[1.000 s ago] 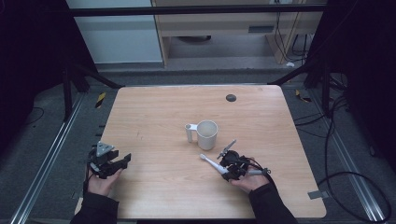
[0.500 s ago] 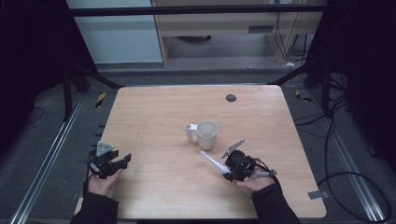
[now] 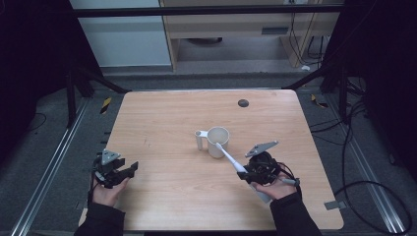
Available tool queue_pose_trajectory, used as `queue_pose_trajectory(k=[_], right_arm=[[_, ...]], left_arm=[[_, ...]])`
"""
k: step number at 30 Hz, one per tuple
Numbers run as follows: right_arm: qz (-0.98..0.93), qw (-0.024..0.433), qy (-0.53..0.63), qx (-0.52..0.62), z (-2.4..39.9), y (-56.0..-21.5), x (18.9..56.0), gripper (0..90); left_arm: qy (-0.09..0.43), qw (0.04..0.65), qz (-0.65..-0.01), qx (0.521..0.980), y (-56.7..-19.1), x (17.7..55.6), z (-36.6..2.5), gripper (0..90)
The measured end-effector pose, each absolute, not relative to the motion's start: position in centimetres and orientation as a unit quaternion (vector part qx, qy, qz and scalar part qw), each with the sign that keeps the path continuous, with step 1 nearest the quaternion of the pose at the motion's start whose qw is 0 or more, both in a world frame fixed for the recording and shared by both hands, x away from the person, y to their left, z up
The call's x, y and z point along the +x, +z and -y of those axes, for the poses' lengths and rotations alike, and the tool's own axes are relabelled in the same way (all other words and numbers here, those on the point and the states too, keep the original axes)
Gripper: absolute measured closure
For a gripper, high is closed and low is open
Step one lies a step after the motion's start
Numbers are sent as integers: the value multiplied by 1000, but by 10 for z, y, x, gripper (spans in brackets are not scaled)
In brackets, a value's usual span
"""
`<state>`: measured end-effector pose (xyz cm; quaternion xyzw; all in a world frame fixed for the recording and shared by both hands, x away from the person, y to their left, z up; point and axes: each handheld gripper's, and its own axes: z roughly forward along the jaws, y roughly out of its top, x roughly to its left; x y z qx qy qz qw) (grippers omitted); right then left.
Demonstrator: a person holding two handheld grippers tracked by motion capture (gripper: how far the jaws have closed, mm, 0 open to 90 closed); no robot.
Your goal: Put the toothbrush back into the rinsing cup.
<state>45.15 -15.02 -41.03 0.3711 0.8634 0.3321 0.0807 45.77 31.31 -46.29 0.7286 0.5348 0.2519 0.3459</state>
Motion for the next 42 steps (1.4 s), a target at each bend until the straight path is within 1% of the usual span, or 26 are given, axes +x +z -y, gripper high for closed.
queue_pose_trajectory(k=[3, 4, 7, 9, 10, 11, 17, 18, 19, 21, 31, 42], right_arm=[[-851, 91, 351, 379, 151, -405, 452, 669], [-836, 107, 377, 384, 152, -399, 454, 669], [-823, 120, 394, 391, 152, -396, 456, 668], [-803, 144, 420, 399, 150, -391, 460, 668], [-803, 144, 420, 399, 150, -391, 460, 668], [-788, 158, 435, 406, 148, -387, 464, 669], [-743, 194, 483, 421, 144, -374, 476, 668], [-743, 194, 483, 421, 144, -374, 476, 668], [-728, 207, 499, 423, 142, -369, 482, 669], [-712, 216, 512, 429, 140, -365, 488, 669], [-653, 248, 559, 446, 126, -354, 519, 669], [-622, 257, 581, 458, 114, -356, 542, 669]], left_arm=[[252, 346, -535, 728, -463, 458, -313, 428], [252, 346, -535, 728, -463, 458, -313, 428], [252, 346, -535, 728, -463, 458, -313, 428], [253, 347, -536, 727, -464, 458, -313, 428], [253, 347, -536, 727, -464, 458, -313, 428], [254, 346, -535, 728, -463, 458, -313, 428], [255, 346, -535, 728, -463, 458, -314, 428], [255, 346, -535, 728, -463, 458, -314, 427], [255, 346, -535, 727, -463, 458, -314, 428], [255, 346, -535, 727, -463, 457, -314, 428], [256, 347, -535, 727, -464, 458, -314, 427], [256, 346, -535, 727, -464, 458, -314, 427]])
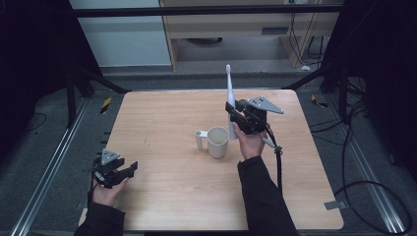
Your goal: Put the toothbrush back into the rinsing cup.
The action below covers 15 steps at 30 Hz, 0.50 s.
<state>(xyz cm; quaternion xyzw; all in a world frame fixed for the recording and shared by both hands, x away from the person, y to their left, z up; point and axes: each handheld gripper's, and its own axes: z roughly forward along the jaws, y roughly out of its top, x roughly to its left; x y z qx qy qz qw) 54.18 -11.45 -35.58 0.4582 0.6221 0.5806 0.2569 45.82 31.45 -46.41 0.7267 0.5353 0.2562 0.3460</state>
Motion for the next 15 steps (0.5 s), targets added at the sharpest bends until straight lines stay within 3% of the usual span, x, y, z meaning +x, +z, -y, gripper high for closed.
queue_pose_trajectory(k=[15], right_arm=[[-609, 264, 593, 456, 91, -360, 558, 668]], left_arm=[[256, 347, -536, 726, -464, 459, -315, 426]])
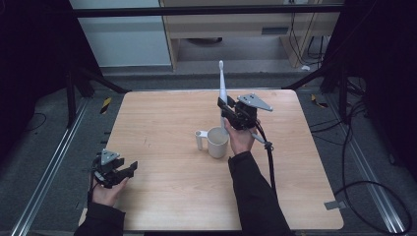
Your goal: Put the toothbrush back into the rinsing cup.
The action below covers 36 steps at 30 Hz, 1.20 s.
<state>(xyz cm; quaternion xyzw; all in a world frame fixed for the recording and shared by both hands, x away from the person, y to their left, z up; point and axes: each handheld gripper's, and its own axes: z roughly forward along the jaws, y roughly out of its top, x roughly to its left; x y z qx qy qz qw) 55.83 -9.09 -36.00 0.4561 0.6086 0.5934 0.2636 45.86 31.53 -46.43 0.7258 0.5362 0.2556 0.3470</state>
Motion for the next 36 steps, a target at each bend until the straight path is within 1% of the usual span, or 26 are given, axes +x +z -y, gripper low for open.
queue_pose_trajectory(k=[12, 25, 36], right_arm=[[-621, 257, 583, 456, 76, -372, 566, 668], [-649, 244, 554, 461, 66, -392, 566, 668], [-673, 237, 529, 459, 60, -400, 567, 667]], left_arm=[[256, 347, -535, 726, -464, 458, -315, 427], [257, 347, -535, 726, -464, 458, -315, 426], [257, 347, -535, 726, -464, 458, -315, 426]])
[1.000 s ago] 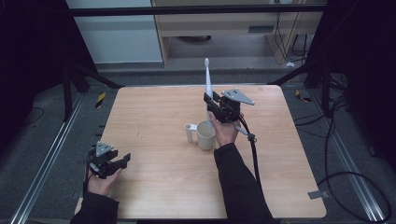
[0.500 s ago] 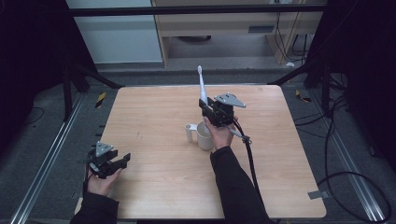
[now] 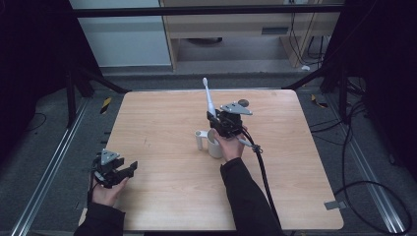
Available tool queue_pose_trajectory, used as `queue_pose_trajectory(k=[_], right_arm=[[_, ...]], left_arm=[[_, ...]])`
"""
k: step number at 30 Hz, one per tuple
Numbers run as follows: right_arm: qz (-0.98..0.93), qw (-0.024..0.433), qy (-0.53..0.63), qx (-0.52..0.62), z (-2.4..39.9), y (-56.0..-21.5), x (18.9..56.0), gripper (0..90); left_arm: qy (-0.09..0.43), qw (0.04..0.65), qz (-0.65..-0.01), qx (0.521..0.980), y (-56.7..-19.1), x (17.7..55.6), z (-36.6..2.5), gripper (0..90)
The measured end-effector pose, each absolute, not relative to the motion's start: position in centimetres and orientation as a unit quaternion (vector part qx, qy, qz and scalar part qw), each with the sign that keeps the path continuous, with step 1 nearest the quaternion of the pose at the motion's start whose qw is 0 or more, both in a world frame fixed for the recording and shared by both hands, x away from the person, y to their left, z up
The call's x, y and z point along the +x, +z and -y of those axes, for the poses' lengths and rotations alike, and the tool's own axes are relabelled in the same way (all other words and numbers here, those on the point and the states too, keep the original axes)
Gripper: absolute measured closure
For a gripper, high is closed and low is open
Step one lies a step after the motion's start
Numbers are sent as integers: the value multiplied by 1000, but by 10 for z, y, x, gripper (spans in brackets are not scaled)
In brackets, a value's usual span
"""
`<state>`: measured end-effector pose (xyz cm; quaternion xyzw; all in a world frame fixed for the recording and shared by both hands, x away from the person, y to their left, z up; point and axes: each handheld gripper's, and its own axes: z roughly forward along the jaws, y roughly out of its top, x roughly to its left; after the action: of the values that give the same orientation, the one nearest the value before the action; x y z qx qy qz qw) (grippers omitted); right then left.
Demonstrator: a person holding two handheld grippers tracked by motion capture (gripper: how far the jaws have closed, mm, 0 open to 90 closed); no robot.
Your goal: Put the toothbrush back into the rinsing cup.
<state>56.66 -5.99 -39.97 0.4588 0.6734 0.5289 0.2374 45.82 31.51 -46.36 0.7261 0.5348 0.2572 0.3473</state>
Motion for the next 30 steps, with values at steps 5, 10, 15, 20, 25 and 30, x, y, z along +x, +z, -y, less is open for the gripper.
queue_pose_trajectory(k=[5, 10, 15, 20, 25, 30], right_arm=[[-676, 234, 523, 463, 62, -405, 566, 666], [-683, 228, 516, 465, 64, -408, 564, 666], [-703, 215, 493, 466, 64, -412, 564, 665], [-712, 211, 484, 463, 64, -414, 564, 665], [-719, 207, 475, 463, 64, -417, 563, 663], [-726, 197, 463, 469, 67, -424, 562, 662]], left_arm=[[258, 347, -535, 726, -463, 458, -315, 427], [257, 347, -535, 726, -464, 458, -315, 427], [257, 347, -535, 726, -464, 458, -315, 426], [257, 347, -535, 726, -464, 458, -315, 427], [256, 346, -536, 726, -464, 459, -316, 427], [256, 346, -535, 727, -464, 459, -315, 426]])
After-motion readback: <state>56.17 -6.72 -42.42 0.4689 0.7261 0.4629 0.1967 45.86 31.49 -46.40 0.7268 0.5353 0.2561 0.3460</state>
